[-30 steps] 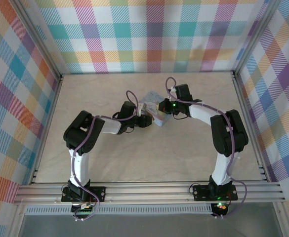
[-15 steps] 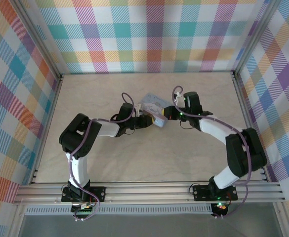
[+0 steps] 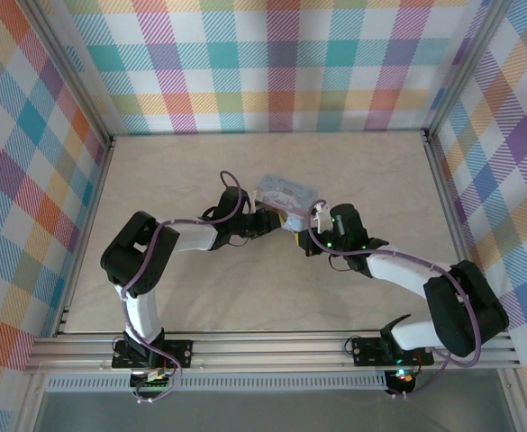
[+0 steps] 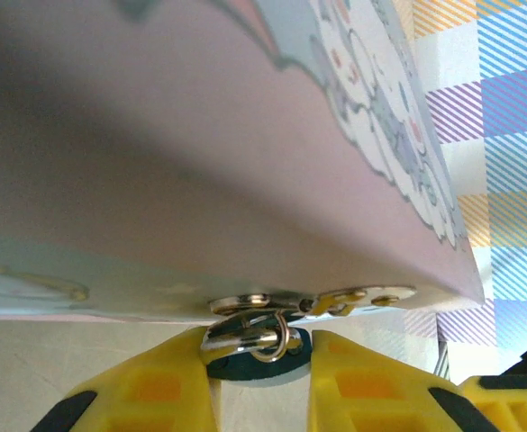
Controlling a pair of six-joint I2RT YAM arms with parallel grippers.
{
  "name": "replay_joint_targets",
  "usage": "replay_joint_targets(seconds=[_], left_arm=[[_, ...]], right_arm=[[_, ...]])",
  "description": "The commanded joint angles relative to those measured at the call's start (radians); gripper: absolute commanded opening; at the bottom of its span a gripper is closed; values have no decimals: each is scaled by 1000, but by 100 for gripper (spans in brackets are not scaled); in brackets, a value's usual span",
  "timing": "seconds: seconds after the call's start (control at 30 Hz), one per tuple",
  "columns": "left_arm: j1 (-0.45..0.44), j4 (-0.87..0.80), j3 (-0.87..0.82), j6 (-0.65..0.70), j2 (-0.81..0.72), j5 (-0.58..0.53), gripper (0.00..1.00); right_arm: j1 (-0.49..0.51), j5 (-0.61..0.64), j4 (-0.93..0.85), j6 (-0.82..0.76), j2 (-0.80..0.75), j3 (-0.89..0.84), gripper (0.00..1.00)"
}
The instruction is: Unlock a padlock with a key
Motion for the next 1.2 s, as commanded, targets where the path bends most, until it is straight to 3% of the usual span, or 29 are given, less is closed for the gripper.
replay_joint_targets(seconds=[0.0,0.6,1.17], left_arm=[[-15,-21,49,-44,-53,15,23],[-34,-49,58,-189,-88,-40,22],[-38,-62,67,-210,-89,-48,22]], right_arm=[[20,39,98,-4,21,-23,0],[70,142,111,15,83,-13,0],[70,178,150,44,107,20,0]])
